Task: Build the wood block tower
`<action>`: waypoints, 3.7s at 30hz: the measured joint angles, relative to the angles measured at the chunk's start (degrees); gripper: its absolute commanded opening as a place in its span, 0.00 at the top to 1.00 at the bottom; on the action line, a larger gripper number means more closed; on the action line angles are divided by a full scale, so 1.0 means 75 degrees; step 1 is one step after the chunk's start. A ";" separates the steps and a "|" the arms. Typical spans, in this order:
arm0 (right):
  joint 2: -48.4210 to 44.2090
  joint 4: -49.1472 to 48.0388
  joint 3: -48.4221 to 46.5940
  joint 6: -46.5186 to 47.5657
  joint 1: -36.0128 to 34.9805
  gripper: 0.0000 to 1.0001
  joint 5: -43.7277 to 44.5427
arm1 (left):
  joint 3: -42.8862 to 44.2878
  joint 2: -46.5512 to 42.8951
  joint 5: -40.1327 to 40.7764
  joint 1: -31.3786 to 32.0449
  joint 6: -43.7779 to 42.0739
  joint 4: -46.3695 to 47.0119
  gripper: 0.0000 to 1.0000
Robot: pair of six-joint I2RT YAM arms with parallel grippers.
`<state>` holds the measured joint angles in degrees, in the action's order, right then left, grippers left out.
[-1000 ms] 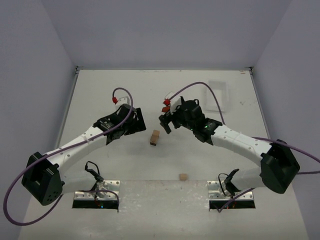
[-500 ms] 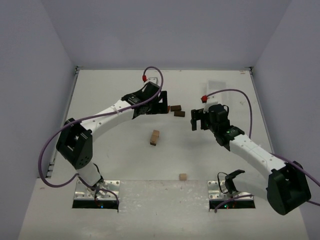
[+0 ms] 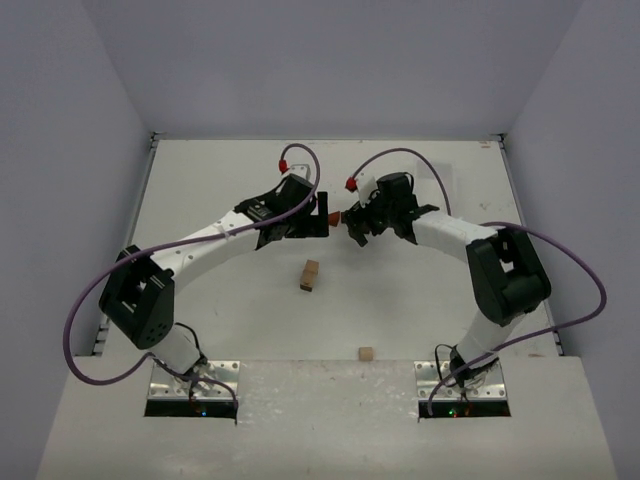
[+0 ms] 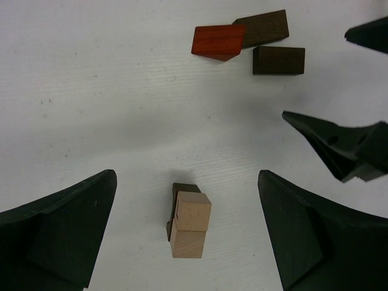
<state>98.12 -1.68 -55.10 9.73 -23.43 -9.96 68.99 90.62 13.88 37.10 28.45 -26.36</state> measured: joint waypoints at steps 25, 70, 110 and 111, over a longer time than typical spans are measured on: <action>0.1738 0.0482 -0.0899 0.0216 0.0062 0.10 -0.1041 | -0.1306 -0.0757 -0.0078 0.0000 0.0277 0.0485 0.00; -0.0058 0.6543 -0.3951 1.0386 -0.1008 0.81 -0.5809 | -0.3510 -0.5129 0.0416 0.0000 0.1152 -0.0646 0.00; 0.3691 1.0432 -0.7210 1.3613 -0.2750 0.79 -0.2721 | -0.4156 -0.5696 0.1928 -0.0003 0.1649 -0.0345 0.00; 0.3696 1.0433 -0.7229 1.3613 -0.2750 0.79 -0.2713 | -0.4159 -0.5696 0.1928 -0.0003 0.1647 -0.0343 0.00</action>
<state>125.84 76.57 -109.32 111.83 -44.05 -30.30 37.80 47.90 28.34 37.08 40.80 -28.94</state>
